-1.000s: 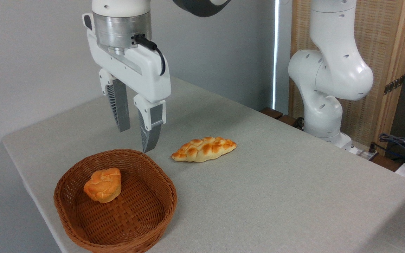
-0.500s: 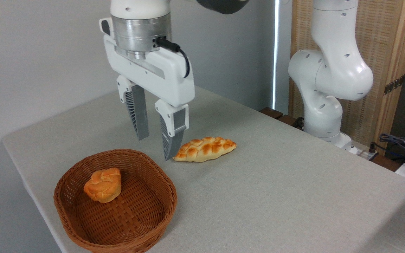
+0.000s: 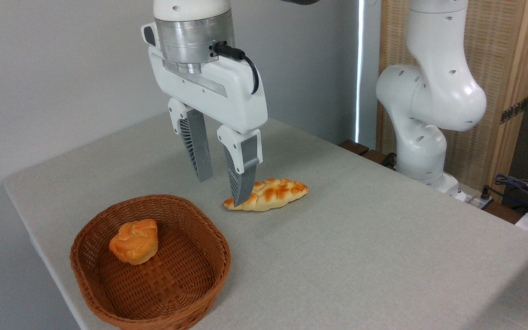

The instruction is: Put bread into the basket

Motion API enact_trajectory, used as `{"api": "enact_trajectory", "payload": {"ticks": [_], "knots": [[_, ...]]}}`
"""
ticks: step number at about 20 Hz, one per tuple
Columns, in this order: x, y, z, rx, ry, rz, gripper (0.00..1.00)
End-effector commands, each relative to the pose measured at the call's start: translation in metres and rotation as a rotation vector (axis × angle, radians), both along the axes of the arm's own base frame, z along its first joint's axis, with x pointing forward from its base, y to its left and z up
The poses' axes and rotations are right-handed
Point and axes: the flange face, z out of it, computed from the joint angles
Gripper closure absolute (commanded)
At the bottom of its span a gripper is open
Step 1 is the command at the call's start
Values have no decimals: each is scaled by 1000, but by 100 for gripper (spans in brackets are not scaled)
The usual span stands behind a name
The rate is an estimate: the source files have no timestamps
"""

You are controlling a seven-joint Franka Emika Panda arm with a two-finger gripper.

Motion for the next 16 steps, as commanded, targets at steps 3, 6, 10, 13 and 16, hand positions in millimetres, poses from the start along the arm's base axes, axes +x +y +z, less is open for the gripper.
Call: {"api": "enact_trajectory", "payload": {"ticks": [3,6,10,13,16], "knots": [[-6,1,4,11,7,14,0],[-5,1,4,11,7,19,0],[-5,2,2,11,16,20,0],[-4,3,1,9,24,23,0],[0,3,3,13,16,25,0]]}}
